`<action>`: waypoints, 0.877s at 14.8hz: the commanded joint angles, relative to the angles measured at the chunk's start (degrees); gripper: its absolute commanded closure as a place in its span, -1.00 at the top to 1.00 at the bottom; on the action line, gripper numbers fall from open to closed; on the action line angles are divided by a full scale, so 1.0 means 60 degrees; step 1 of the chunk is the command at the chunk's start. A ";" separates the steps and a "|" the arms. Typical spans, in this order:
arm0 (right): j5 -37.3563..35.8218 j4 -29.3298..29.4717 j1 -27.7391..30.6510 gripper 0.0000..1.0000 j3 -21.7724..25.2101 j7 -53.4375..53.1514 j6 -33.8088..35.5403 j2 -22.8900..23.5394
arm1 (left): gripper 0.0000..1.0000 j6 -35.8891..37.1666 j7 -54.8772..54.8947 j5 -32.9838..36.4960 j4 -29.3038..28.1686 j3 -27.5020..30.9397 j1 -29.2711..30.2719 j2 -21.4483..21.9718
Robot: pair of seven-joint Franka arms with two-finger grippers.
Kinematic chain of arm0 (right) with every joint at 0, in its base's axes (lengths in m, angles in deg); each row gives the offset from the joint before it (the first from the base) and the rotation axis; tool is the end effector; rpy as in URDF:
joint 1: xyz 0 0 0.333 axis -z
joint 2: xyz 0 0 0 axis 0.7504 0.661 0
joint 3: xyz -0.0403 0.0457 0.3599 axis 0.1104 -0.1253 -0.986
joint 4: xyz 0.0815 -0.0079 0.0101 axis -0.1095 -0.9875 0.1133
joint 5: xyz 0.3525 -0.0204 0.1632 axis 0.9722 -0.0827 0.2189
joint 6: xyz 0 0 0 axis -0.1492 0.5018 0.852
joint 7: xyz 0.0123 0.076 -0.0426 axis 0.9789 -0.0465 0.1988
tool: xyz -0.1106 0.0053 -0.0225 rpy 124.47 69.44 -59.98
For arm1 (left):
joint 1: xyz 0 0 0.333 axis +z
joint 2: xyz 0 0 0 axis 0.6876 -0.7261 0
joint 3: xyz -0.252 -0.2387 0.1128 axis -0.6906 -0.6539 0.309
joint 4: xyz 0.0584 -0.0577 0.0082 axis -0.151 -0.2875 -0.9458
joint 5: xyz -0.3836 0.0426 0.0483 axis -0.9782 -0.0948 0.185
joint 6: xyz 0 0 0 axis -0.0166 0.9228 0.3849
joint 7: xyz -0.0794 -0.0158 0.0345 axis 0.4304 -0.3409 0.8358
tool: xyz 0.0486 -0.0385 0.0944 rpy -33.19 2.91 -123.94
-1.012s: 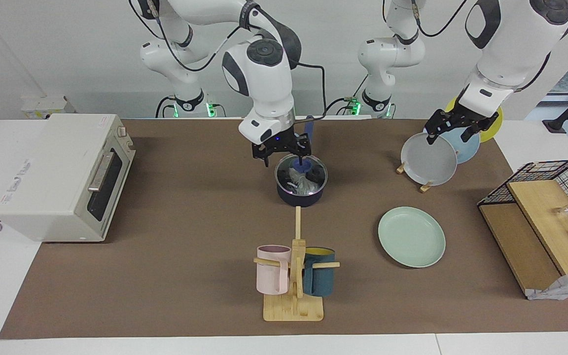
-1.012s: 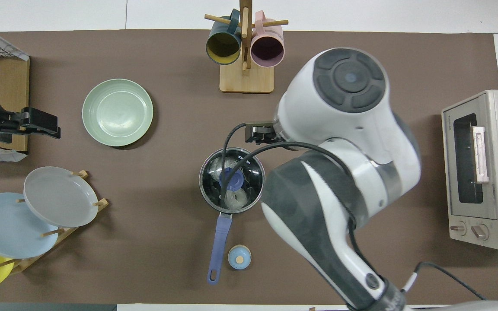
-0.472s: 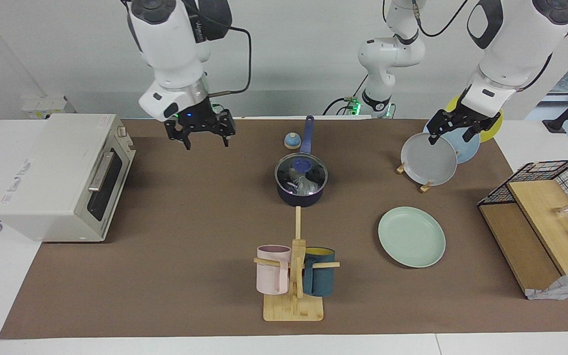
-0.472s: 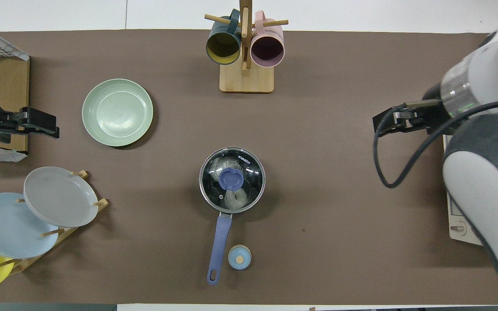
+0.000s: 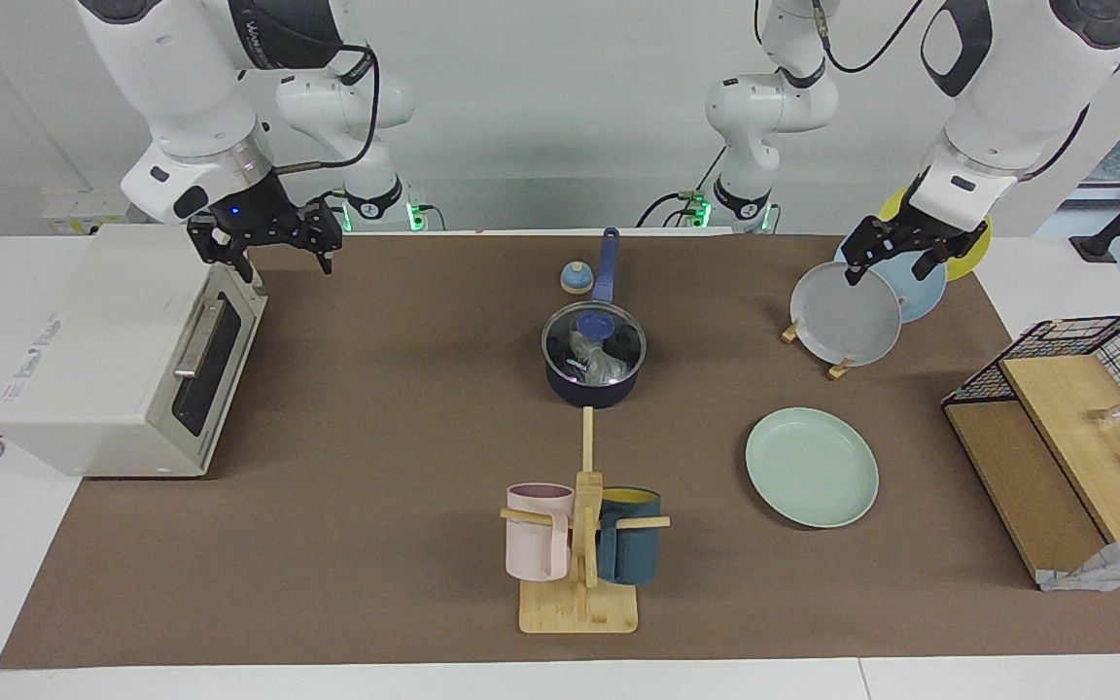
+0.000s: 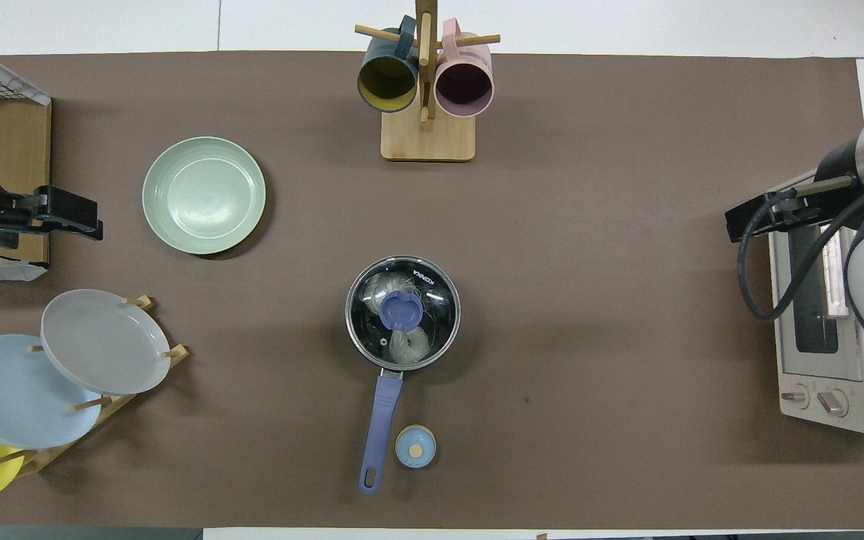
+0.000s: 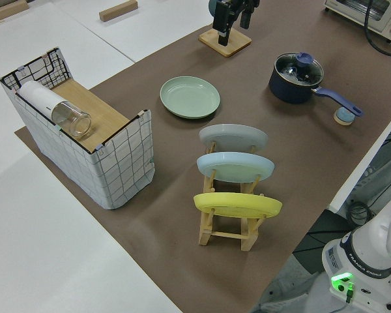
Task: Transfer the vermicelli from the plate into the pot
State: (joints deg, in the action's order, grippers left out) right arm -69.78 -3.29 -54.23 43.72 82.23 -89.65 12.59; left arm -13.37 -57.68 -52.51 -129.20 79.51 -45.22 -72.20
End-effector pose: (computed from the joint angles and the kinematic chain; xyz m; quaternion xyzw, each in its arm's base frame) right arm 0.5621 0.0407 0.6537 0.9961 0.0802 -0.0296 0.0204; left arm 0.5467 -0.0624 0.6504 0.9997 0.0058 -0.0203 0.0095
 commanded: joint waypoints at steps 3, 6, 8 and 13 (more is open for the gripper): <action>-0.0148 -0.0697 -0.0003 1.00 0.0621 0.0425 -0.0401 -0.0350 | 1.00 0.0074 -0.0054 0.0205 -0.0151 -0.0076 0.0106 0.0166; -0.0074 -0.0771 -0.0032 1.00 0.0957 0.0410 -0.0619 -0.0350 | 1.00 0.0074 -0.0054 0.0205 -0.0151 -0.0076 0.0092 0.0166; -0.0074 -0.0742 -0.0032 1.00 0.0958 0.0381 -0.0445 -0.0365 | 1.00 0.0074 -0.0054 0.0205 -0.0151 -0.0076 0.0092 0.0166; -0.0030 -0.0507 -0.0032 1.00 0.0900 0.0015 -0.0430 -0.0321 | 1.00 0.0074 -0.0054 0.0205 -0.0151 -0.0076 0.0106 0.0166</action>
State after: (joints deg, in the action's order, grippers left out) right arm -70.26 -5.68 -54.29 49.25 83.53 -91.59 11.70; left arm -13.37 -57.68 -52.50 -129.20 79.51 -45.22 -72.20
